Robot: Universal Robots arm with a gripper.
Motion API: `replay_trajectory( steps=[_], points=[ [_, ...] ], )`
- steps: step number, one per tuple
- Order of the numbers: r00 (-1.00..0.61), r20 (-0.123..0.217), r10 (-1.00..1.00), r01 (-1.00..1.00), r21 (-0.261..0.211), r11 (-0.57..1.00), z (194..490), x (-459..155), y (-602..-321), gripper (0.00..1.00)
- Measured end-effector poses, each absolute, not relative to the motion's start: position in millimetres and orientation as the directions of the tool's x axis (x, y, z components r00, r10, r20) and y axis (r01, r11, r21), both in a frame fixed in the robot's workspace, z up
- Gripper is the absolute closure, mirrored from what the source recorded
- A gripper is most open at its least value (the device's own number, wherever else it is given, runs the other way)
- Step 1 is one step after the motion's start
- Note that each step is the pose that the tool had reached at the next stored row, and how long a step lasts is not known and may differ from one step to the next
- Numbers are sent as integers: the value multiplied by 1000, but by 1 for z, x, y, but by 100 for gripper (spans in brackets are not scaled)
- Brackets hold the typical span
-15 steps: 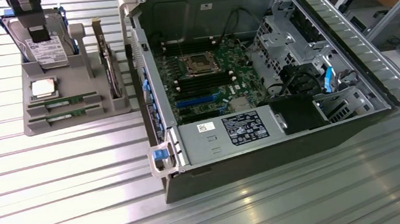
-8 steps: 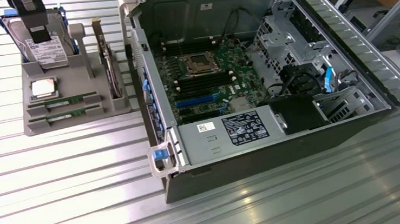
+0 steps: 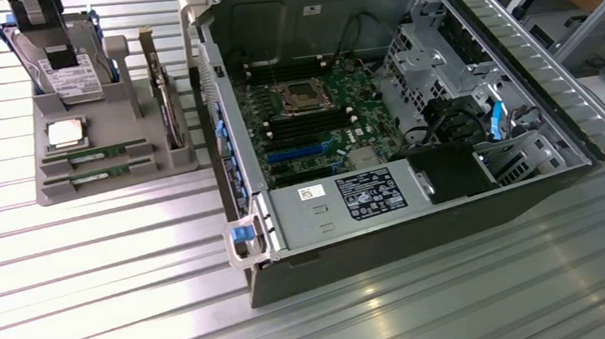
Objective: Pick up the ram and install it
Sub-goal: 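Pick up the ram and move it above insertion slot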
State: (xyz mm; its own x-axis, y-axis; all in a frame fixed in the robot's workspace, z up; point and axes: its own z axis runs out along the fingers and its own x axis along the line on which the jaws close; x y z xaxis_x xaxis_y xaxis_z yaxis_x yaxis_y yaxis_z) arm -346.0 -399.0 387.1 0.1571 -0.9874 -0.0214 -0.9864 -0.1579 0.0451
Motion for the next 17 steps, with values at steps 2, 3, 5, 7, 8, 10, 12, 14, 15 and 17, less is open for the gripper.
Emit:
replay_trajectory(
  steps=[2,3,5,7,8,10,12,14,15,17],
  points=[
    [134,-21,-991,-990,45,-134,387,-346,-399,90],
    [120,-21,-993,-992,45,-120,387,-346,-399,90],
    [85,-21,-996,-995,45,-86,387,-346,-399,90],
    [55,-21,-998,-997,45,-56,387,-346,-399,90],
    [40,-21,-999,-998,45,-40,387,-346,-399,90],
    [8,-21,-1000,-999,45,-9,386,-346,-399,90],
    [-45,-21,-999,-998,45,44,386,-346,-399,90],
    [-82,-21,-996,-996,45,81,385,-346,-399,90],
    [-96,-21,-995,-994,45,95,385,-346,-399,90],
    [-130,-21,-991,-991,45,129,385,-346,-399,90]
  ],
)
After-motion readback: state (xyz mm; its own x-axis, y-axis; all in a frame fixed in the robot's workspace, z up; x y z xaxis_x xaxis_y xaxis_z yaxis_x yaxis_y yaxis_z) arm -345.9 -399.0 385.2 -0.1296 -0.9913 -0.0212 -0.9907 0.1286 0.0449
